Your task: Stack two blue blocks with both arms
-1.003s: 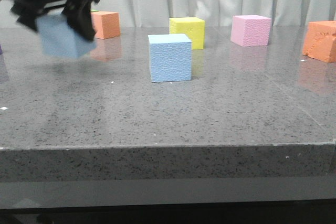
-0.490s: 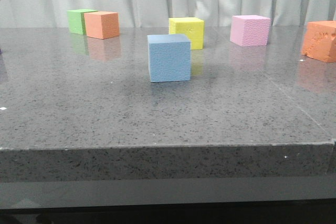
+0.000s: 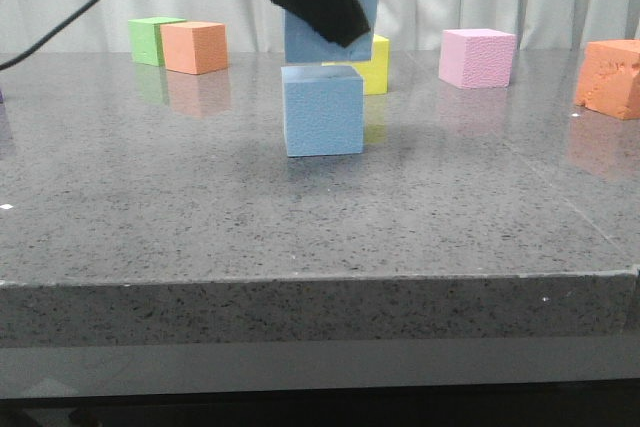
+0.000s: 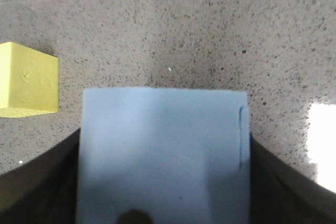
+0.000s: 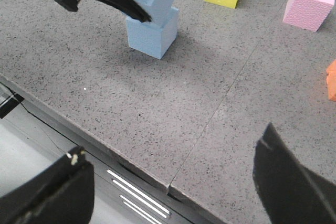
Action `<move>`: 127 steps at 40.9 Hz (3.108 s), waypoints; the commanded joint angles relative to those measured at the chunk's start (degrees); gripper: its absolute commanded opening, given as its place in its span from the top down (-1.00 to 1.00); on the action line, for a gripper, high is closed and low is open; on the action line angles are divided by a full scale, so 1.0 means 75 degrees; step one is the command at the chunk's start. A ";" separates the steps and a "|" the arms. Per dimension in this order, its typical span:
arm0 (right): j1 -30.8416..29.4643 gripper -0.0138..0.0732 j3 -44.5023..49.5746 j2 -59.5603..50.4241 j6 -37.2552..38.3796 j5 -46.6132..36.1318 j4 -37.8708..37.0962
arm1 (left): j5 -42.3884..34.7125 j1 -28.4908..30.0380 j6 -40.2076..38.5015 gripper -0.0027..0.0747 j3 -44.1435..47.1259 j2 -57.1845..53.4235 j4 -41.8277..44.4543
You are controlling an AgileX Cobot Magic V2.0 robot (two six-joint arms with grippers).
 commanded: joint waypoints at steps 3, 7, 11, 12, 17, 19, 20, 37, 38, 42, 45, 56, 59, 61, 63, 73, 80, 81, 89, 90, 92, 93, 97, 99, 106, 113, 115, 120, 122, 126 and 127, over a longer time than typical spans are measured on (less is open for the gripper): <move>-0.0032 -0.75 -0.0180 0.0004 -0.0078 -0.0504 -0.0033 | -0.0319 -0.0055 -0.0002 -0.18 -0.0246 -0.0219 0.0047; -0.0032 -0.75 -0.0180 0.0004 -0.0078 -0.0504 -0.0033 | -0.0335 -0.0055 -0.0002 -0.18 -0.0246 -0.0188 0.0047; -0.0032 -0.75 -0.0180 0.0004 -0.0078 -0.0504 -0.0033 | -0.0411 -0.0055 -0.0002 -0.18 -0.0246 -0.0188 0.0047; -0.0032 -0.75 -0.0180 0.0004 -0.0078 -0.0504 -0.0033 | -0.0434 -0.0055 -0.0002 -0.18 -0.0246 -0.0188 0.0047; -0.0032 -0.75 -0.0180 0.0004 -0.0078 -0.0504 -0.0033 | -0.0538 -0.0055 -0.0002 -0.20 -0.0246 -0.0188 0.0047; -0.0032 -0.75 -0.0180 0.0004 -0.0078 -0.0504 -0.0033 | -0.0616 -0.0055 -0.0002 -0.27 -0.0246 -0.0188 0.0047; -0.0032 -0.75 -0.0180 0.0004 -0.0078 -0.0504 -0.0033 | -0.0677 -0.0055 -0.0002 -0.33 -0.0246 -0.0188 0.0047; -0.0032 -0.75 -0.0180 0.0004 -0.0078 -0.0504 -0.0033 | -0.0913 -0.0055 -0.0112 -0.59 -0.0246 -0.0203 0.0305; -0.0032 -0.75 -0.0180 0.0004 -0.0078 -0.0504 -0.0033 | -0.0913 -0.0055 -0.0116 -0.59 -0.0246 -0.0221 0.0305; -0.0032 -0.75 -0.0180 0.0004 -0.0078 -0.0504 -0.0033 | -0.0925 -0.0072 -0.0366 -0.59 -0.0246 -0.0362 0.0305; -0.0032 -0.75 -0.0180 0.0004 -0.0078 -0.0504 -0.0033 | -0.0834 -0.0072 -0.0724 -0.59 -0.0246 -0.0546 0.0269; -0.0032 -0.75 -0.0180 0.0004 -0.0078 -0.0504 -0.0033 | -0.0188 0.0041 -0.2865 -0.59 -0.0246 -0.1598 0.0191; -0.0032 -0.75 -0.0180 0.0004 -0.0078 -0.0504 -0.0033 | 0.0042 0.0179 -0.3679 -0.59 -0.0246 -0.1956 0.0191; -0.0032 -0.75 -0.0180 0.0004 -0.0078 -0.0504 -0.0033 | 0.0171 0.0280 -0.4069 -0.59 -0.0246 -0.2150 0.0191; -0.0032 -0.75 -0.0180 0.0004 -0.0078 -0.0504 -0.0033 | 0.0276 0.0431 -0.4510 -0.59 -0.0226 -0.2423 0.0191; -0.0032 -0.75 -0.0180 0.0004 -0.0078 -0.0504 -0.0033 | 0.0151 0.0864 -0.5047 -0.59 0.1391 -0.4099 0.0191; -0.0032 -0.75 -0.0180 0.0004 -0.0078 -0.0504 -0.0033 | -0.0224 0.0864 -0.5459 -0.59 0.3090 -0.5578 0.0276; -0.0032 -0.75 -0.0180 0.0004 -0.0078 -0.0504 -0.0033 | -0.0255 0.0864 -0.5621 -0.59 0.3279 -0.5751 0.0348; -0.0032 -0.75 -0.0180 0.0004 -0.0078 -0.0527 -0.0033 | -0.0291 0.0864 -0.6746 -0.59 0.4955 -0.7297 0.0975; -0.0032 -0.75 -0.0180 0.0004 -0.0078 -0.0527 -0.0033 | -0.0291 0.0864 -0.6920 -0.59 0.5103 -0.7457 0.1069; -0.0032 -0.75 -0.0180 0.0004 -0.0078 -0.0527 -0.0033 | -0.0291 0.0864 -0.7054 -0.59 0.5439 -0.7828 0.1163; -0.0032 -0.75 -0.0180 0.0004 -0.0078 -0.0527 -0.0033 | -0.0291 0.0864 -0.7090 -0.59 0.5575 -0.7985 0.1167; -0.0032 -0.75 -0.0180 0.0004 -0.0071 -0.0565 -0.0025 | -0.0303 0.0864 -0.7290 -0.59 0.6111 -0.8653 0.1167; -0.0032 -0.75 -0.0180 0.0004 -0.0071 -0.0633 -0.0033 | -0.0303 0.0864 -0.7305 -0.59 0.6293 -0.8900 0.1167; -0.0032 -0.75 -0.0180 0.0004 -0.0071 -0.0629 -0.0026 | -0.0303 0.0864 -0.7305 -0.59 0.6767 -0.9627 0.1167; -0.0032 -0.75 -0.0180 0.0004 -0.0071 -0.0683 -0.0027 | -0.0303 0.0864 -0.7347 -0.58 0.6859 -0.9821 0.1101; -0.0032 -0.72 -0.0180 0.0004 -0.0071 -0.0673 -0.0027 | -0.0335 0.0864 -0.7379 -0.56 0.6859 -0.9821 0.1101; -0.0032 -0.39 -0.0180 0.0004 -0.0071 -0.0673 -0.0027 | -0.0503 0.0864 -0.7536 -0.29 0.6859 -0.9821 0.1101; -0.0032 -0.20 -0.0180 0.0004 -0.0071 -0.0673 -0.0027 | -0.0559 0.0864 -0.7536 -0.11 0.6859 -0.9821 0.1101; -0.0032 0.29 -0.0180 0.0004 -0.0071 -0.0658 -0.0027 | -0.0586 0.0864 -0.7536 0.26 0.6859 -0.9821 0.1101; -0.0032 0.38 -0.0180 0.0004 -0.0071 -0.0657 -0.0027 | -0.0586 0.0864 -0.7536 0.36 0.6859 -0.9821 0.1101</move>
